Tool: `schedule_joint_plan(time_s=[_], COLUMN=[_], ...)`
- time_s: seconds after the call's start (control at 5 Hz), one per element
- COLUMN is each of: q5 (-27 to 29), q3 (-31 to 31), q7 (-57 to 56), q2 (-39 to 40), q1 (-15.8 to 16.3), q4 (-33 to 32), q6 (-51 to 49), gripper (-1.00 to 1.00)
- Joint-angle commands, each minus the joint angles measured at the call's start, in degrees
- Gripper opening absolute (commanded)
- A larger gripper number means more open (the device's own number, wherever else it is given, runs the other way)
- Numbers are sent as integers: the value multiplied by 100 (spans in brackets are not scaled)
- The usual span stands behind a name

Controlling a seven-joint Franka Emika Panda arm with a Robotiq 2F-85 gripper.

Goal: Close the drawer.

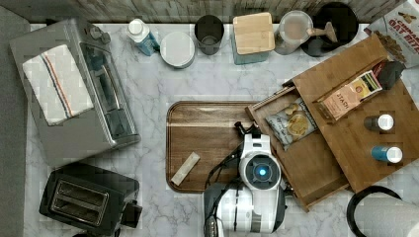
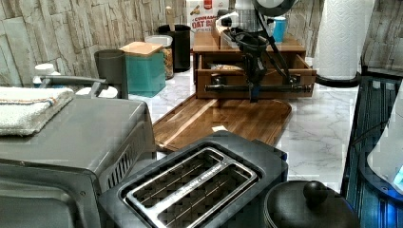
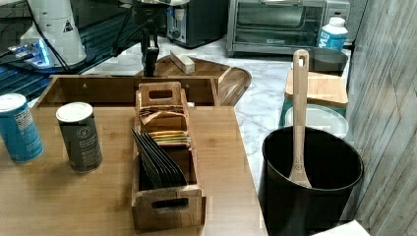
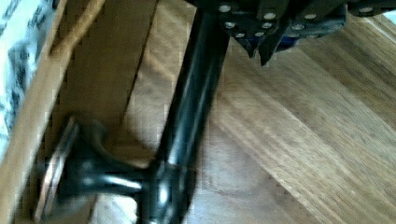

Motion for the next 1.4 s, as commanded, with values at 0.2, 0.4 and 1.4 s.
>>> schedule_joint_plan(time_s=[0.2, 0.4, 1.4], q5=[1471, 2035, 1816], q3=[-956, -1057, -1254], q7=[-1657, -2250, -3985], q2=[898, 1372, 1975], q1=[-346, -376, -866], q4=[2140, 2626, 4281], q6=[806, 1047, 459], gripper=[-100, -100, -100])
